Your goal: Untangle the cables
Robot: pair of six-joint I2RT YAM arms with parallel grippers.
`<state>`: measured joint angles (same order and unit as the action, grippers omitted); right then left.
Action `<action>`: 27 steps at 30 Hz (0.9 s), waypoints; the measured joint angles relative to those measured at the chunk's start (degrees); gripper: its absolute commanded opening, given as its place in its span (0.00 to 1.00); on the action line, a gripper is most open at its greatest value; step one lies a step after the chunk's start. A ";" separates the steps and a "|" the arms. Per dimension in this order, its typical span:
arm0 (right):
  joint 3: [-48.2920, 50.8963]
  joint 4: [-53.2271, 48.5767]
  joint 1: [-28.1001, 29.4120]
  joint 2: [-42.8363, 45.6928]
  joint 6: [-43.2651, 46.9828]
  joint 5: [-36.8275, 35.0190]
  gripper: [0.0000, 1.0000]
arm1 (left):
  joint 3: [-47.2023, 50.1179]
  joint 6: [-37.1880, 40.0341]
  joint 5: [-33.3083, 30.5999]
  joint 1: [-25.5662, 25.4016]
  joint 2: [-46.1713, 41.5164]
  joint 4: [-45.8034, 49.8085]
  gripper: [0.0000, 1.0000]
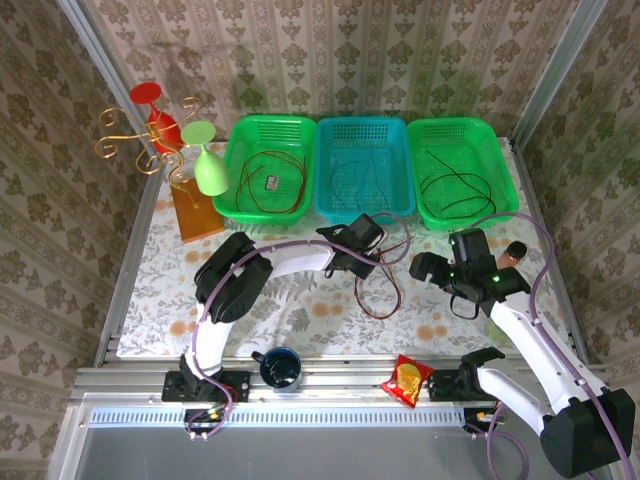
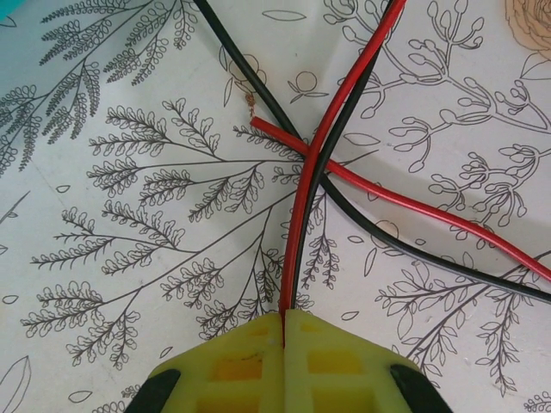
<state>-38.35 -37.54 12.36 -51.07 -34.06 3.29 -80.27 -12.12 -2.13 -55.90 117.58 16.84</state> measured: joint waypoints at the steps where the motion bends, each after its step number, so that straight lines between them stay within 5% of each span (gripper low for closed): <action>1: 0.00 0.00 0.00 0.07 0.00 0.00 0.93 | 0.00 0.00 0.02 -0.07 -0.07 0.00 0.00; 15: 0.74 2.21 -0.11 5.90 -0.68 0.72 0.93 | 7.72 -2.51 2.45 -0.70 -11.47 -5.01 0.00; 27: 12.50 15.52 -0.44 12.63 -10.99 9.97 0.68 | 12.92 -7.02 6.49 0.07 -16.33 -12.24 0.00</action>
<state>-25.85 -22.02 11.92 -38.44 -45.06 13.26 -67.35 -19.14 4.36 -55.83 101.25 4.60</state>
